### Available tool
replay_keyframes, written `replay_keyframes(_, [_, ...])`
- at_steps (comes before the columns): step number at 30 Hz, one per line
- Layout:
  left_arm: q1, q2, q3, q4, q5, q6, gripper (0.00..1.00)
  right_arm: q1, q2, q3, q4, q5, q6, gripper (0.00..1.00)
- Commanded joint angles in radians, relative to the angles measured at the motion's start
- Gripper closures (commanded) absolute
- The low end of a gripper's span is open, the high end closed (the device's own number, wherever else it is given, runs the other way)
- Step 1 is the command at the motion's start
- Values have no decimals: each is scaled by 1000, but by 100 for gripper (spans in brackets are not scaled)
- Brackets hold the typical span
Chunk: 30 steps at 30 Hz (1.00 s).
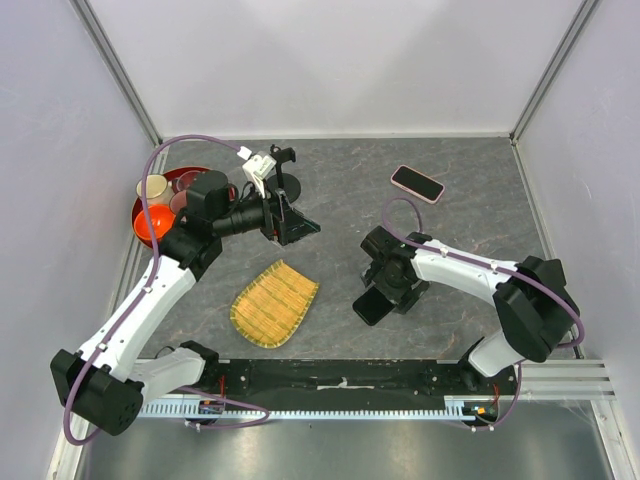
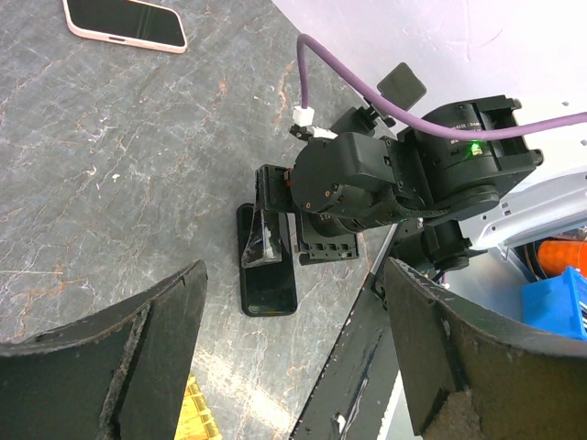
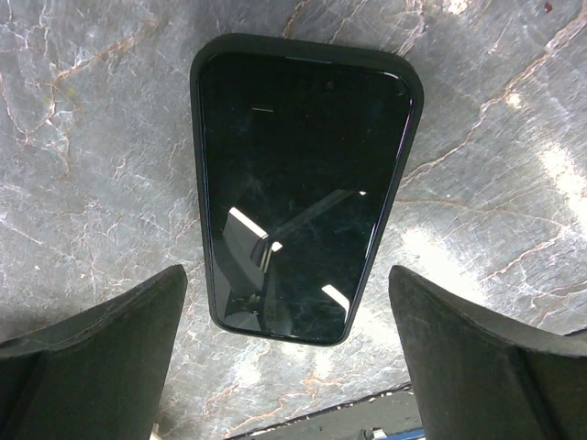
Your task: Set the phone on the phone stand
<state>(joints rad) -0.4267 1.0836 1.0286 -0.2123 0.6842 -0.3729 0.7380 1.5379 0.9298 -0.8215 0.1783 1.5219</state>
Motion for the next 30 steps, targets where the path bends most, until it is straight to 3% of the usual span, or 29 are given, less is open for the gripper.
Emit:
replay_keyframes(1, [3, -21, 14, 11, 25, 31, 16, 6, 2, 13, -15, 15, 54, 2])
replay_keyframes(30, [2, -17, 10, 19, 34, 20, 16, 1, 117, -2, 48, 20, 142, 11])
